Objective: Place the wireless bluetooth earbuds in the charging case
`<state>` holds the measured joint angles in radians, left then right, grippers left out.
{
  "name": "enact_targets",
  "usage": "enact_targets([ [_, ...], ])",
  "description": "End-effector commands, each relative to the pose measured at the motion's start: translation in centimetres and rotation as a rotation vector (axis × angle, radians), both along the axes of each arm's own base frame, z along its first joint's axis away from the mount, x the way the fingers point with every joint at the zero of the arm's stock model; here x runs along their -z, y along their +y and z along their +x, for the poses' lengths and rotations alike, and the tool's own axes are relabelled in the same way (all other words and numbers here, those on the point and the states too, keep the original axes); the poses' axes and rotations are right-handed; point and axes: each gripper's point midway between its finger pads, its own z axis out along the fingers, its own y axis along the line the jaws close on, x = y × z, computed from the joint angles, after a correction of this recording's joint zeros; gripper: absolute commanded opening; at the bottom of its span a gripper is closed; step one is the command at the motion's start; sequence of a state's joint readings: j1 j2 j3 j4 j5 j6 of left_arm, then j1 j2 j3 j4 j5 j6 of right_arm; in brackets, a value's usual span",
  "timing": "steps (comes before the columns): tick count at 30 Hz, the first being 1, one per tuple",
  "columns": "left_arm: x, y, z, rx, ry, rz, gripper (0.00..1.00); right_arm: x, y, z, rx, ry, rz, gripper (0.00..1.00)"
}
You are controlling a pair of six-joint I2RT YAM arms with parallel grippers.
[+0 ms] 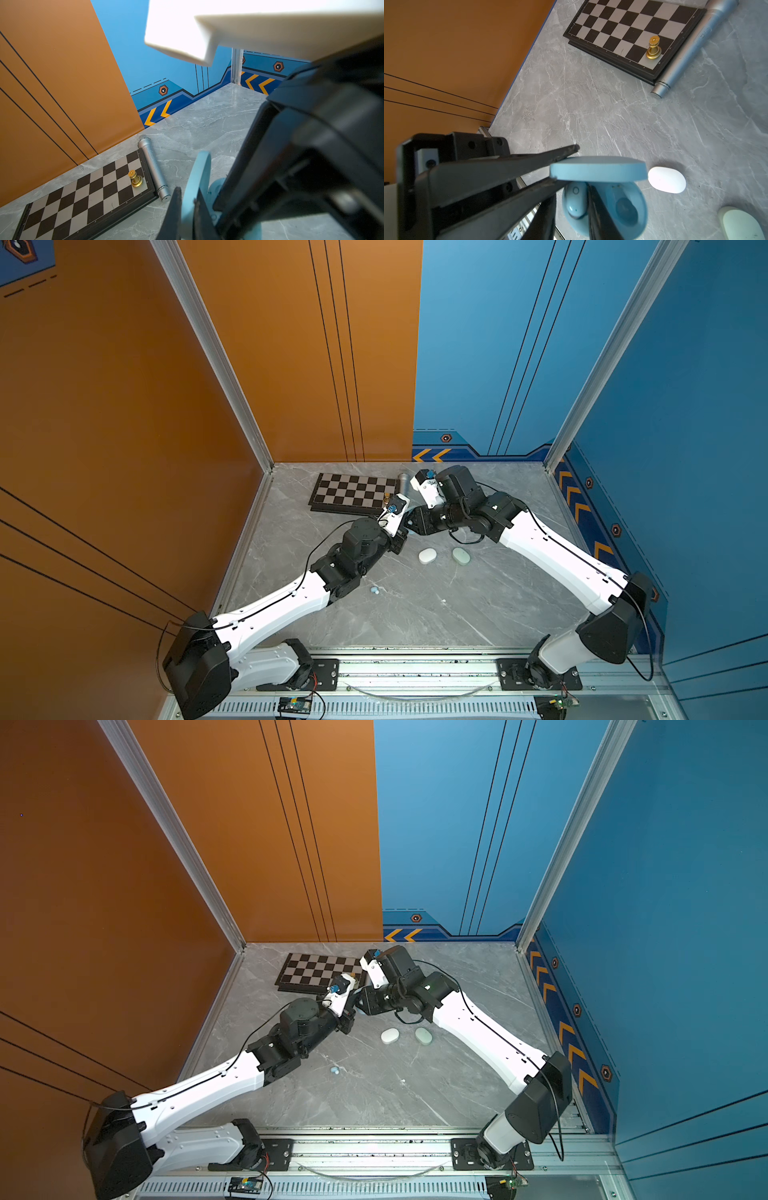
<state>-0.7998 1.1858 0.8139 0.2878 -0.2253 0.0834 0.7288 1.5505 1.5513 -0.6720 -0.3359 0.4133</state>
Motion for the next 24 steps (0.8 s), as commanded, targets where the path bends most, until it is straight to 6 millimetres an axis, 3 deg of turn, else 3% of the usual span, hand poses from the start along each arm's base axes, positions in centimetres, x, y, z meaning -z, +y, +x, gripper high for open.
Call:
enact_targets([
  [1,-1.6,-0.1,-0.3,0.003,-0.038,-0.025,0.00,-1.6,-0.1,0.1,0.018,-0.028,0.020,0.29],
  [9,-1.7,0.0,-0.5,0.004,-0.040,-0.027,0.00,-1.7,-0.2,0.2,0.023,-0.038,0.016,0.29],
  [14,-1.8,0.2,-0.6,0.003,-0.044,-0.031,0.00,-2.4,-1.3,0.9,0.066,-0.071,0.008,0.31],
  [22,-1.9,1.1,-1.1,-0.005,-0.051,-0.032,0.00,-5.8,-3.4,1.2,0.113,-0.194,0.014,0.33],
  [24,-1.9,1.6,-1.3,-0.012,-0.051,-0.028,0.00,-7.0,-4.7,1.7,0.142,-0.233,0.024,0.32],
])
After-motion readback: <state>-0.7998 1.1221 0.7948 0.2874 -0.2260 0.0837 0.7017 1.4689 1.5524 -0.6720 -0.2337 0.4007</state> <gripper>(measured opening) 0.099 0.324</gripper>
